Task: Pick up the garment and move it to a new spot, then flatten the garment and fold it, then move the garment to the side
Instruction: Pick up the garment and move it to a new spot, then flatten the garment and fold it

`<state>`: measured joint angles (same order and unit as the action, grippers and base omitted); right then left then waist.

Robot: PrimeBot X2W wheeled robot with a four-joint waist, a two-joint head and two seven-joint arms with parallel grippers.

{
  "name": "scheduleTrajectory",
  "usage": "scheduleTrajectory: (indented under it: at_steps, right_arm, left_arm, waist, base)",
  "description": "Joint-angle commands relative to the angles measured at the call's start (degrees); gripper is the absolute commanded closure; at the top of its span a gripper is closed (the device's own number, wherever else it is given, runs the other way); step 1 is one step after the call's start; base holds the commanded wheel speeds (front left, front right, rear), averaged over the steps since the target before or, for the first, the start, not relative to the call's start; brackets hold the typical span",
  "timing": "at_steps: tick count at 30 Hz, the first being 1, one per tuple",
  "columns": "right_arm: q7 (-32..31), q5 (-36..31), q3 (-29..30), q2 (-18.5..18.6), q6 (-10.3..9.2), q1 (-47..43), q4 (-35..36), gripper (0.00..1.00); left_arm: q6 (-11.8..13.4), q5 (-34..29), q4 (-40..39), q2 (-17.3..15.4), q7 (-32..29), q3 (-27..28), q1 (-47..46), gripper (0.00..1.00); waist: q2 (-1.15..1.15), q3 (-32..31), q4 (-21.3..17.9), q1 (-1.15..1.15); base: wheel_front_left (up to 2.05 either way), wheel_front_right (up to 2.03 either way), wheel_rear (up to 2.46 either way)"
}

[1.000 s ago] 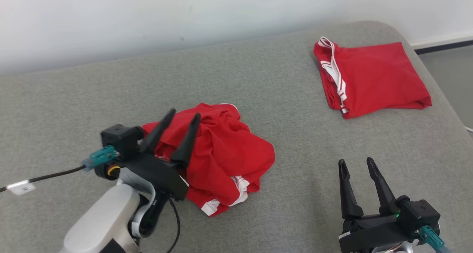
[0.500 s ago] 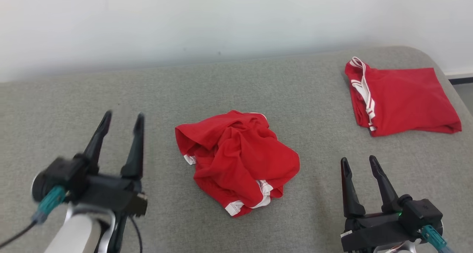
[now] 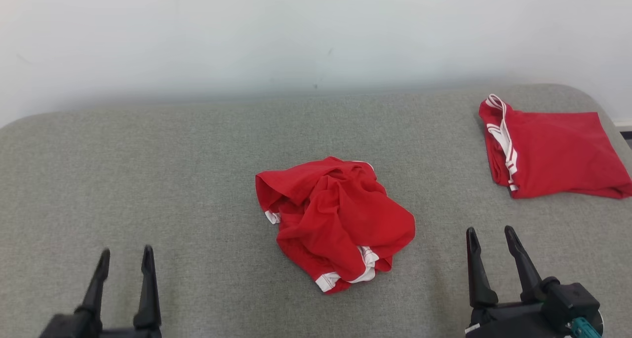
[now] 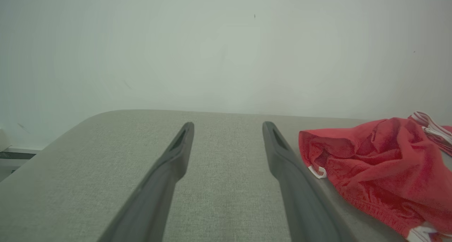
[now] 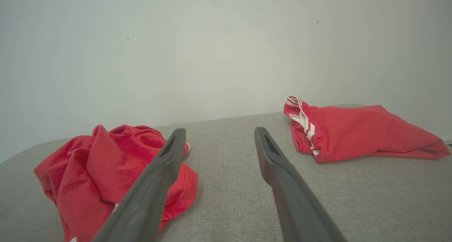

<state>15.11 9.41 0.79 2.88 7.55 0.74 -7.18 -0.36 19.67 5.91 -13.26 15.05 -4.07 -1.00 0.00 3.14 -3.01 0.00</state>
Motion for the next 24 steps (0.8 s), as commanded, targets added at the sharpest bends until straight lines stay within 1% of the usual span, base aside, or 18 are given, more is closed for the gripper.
scheduleTrajectory:
  at_steps: [1, 6, 7, 12, 18, 24]
  right_arm:
    - [0.0, -0.4, -0.1, 0.0, -0.15, -1.1, -0.1, 0.00]
    - [0.0, -0.8, -0.2, 0.0, -0.15, -2.7, -0.4, 0.00]
    - [0.0, -0.8, -0.2, 0.0, -0.15, -2.7, -0.4, 0.00]
    - [0.0, -1.2, -0.7, 0.0, -0.15, -3.9, -0.7, 0.00]
    - [0.0, -1.2, -0.7, 0.0, -0.15, -4.6, -0.9, 0.00]
    - [0.0, -0.9, -0.8, 0.0, -0.15, -4.9, -1.1, 0.00]
  left_arm:
    - [-0.5, -1.7, 0.6, 1.1, 0.2, 0.8, 1.7, 0.00]
    - [-2.6, -5.2, 2.4, 4.8, 0.2, 4.6, 3.7, 0.00]
    - [-2.6, -5.2, 2.4, 4.8, 0.2, 4.6, 3.7, 0.00]
    - [-4.6, -7.6, 3.1, 7.2, 0.2, 7.7, 4.1, 0.00]
    - [-6.2, -10.1, 3.1, 8.6, 0.2, 9.2, 4.4, 0.00]
    - [-6.7, -11.3, 3.2, 9.3, 0.2, 9.7, 4.6, 0.00]
  waist:
    - [0.00, -0.7, 0.5, 0.00]
    - [0.00, -1.5, 1.2, 0.00]
    - [0.00, -1.5, 1.2, 0.00]
    - [0.00, -1.9, 1.6, 0.00]
    - [0.00, -2.0, 1.9, 0.00]
    - [0.00, -2.1, 2.0, 0.00]
  base:
    - [0.00, 0.00, 0.00]
    - [0.00, 0.00, 0.00]
    - [0.00, 0.00, 0.00]
    - [0.00, 0.00, 0.00]
    - [0.00, 0.00, 0.00]
    - [0.00, 0.00, 0.00]
